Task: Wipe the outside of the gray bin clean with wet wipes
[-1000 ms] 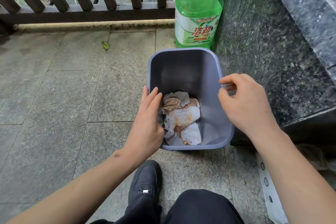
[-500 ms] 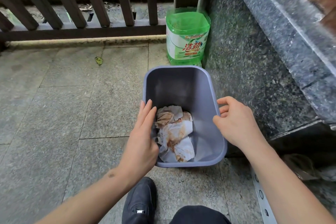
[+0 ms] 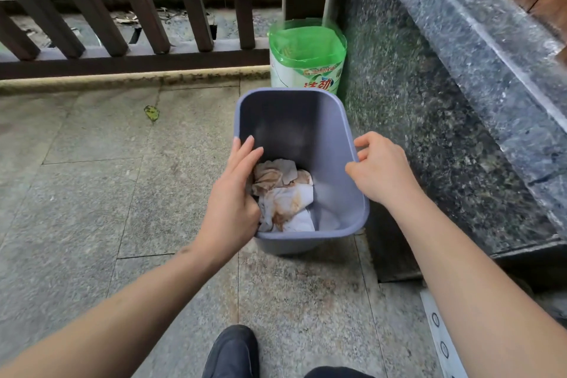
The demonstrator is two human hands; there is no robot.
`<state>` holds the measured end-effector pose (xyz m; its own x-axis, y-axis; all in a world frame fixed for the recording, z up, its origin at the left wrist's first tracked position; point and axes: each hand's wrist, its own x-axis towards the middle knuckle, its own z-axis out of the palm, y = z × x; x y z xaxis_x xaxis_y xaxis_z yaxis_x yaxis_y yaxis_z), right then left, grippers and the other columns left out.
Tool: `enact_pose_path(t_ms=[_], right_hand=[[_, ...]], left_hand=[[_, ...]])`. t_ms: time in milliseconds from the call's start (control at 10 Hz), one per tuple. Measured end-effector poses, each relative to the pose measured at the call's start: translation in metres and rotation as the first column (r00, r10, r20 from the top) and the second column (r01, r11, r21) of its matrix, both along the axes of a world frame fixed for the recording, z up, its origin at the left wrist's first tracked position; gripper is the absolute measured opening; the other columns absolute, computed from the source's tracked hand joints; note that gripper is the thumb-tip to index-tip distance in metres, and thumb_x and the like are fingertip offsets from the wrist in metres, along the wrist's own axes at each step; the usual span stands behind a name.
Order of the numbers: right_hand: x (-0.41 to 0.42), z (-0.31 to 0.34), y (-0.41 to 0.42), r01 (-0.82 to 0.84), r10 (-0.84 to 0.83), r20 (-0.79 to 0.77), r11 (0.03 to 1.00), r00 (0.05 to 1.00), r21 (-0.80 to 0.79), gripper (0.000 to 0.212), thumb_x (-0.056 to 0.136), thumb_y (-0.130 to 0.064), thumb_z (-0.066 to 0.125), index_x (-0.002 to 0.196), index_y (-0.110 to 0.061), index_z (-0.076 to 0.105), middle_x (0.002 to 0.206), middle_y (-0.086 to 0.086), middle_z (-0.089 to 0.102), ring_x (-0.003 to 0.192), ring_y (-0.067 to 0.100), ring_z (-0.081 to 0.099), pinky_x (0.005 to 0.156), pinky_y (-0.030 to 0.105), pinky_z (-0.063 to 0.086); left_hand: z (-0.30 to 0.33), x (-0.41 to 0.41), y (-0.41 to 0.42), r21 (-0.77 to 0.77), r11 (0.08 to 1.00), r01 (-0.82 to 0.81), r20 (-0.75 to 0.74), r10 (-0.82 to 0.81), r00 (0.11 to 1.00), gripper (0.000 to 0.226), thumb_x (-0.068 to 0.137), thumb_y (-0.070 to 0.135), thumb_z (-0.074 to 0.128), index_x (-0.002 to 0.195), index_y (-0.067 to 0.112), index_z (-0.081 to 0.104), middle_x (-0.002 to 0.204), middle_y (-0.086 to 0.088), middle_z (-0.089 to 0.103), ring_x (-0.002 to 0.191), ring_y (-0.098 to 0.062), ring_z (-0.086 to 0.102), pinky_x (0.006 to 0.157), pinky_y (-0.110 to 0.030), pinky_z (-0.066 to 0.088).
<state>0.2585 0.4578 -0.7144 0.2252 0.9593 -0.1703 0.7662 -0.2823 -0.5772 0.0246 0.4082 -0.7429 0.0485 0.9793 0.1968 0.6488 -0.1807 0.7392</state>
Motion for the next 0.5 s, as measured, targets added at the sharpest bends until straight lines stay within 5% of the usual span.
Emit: enact_pose_path(t_ms=[200, 300, 400, 500], right_hand=[[-0.008, -0.004, 0.041, 0.006, -0.005, 0.03, 1.0, 1.0, -0.025, 0.036, 0.084, -0.013, 0.063, 0.12, -0.017, 0.058, 0.121, 0.011, 0.066, 0.097, 0.026, 0.057, 0.074, 0.032, 0.042], [-0.013, 0.001, 0.042, 0.002, 0.002, 0.065, 0.997, 0.998, -0.075, 0.031, 0.087, -0.014, 0.061, 0.117, -0.012, 0.058, 0.12, 0.014, 0.066, 0.097, 0.029, 0.058, 0.074, 0.033, 0.042], [-0.032, 0.025, 0.026, -0.054, 0.069, 0.142, 0.993, 0.987, -0.108, 0.022, 0.093, -0.02, 0.056, 0.109, -0.006, 0.051, 0.123, 0.019, 0.06, 0.109, 0.038, 0.055, 0.078, 0.037, 0.037], [-0.056, 0.056, -0.007, -0.195, 0.208, 0.091, 0.971, 0.974, -0.136, 0.044, 0.099, -0.026, 0.049, 0.135, -0.002, 0.041, 0.149, 0.02, 0.041, 0.14, 0.039, 0.036, 0.103, 0.046, 0.038]], left_hand=[[-0.005, -0.007, 0.038, -0.007, 1.0, -0.026, -0.008, 0.026, 1.0, 0.086, 0.074, -0.024, 0.037, 0.151, 0.016, 0.044, 0.161, 0.008, 0.03, 0.153, -0.003, 0.012, 0.111, 0.002, 0.006], [-0.004, -0.008, 0.038, -0.044, 0.999, 0.005, -0.055, -0.007, 0.998, 0.086, 0.075, -0.022, 0.038, 0.149, 0.019, 0.047, 0.161, 0.009, 0.031, 0.154, -0.006, 0.011, 0.118, -0.007, 0.009], [0.013, -0.018, 0.03, -0.073, 0.996, 0.052, -0.104, -0.059, 0.993, 0.082, 0.076, -0.015, 0.037, 0.15, 0.02, 0.047, 0.16, 0.006, 0.035, 0.156, -0.016, 0.012, 0.126, -0.034, 0.012], [0.041, -0.011, -0.003, -0.117, 0.985, 0.125, -0.118, -0.139, 0.983, 0.07, 0.084, 0.0, 0.038, 0.151, 0.019, 0.045, 0.159, 0.001, 0.038, 0.156, -0.023, 0.016, 0.126, -0.042, 0.012]])
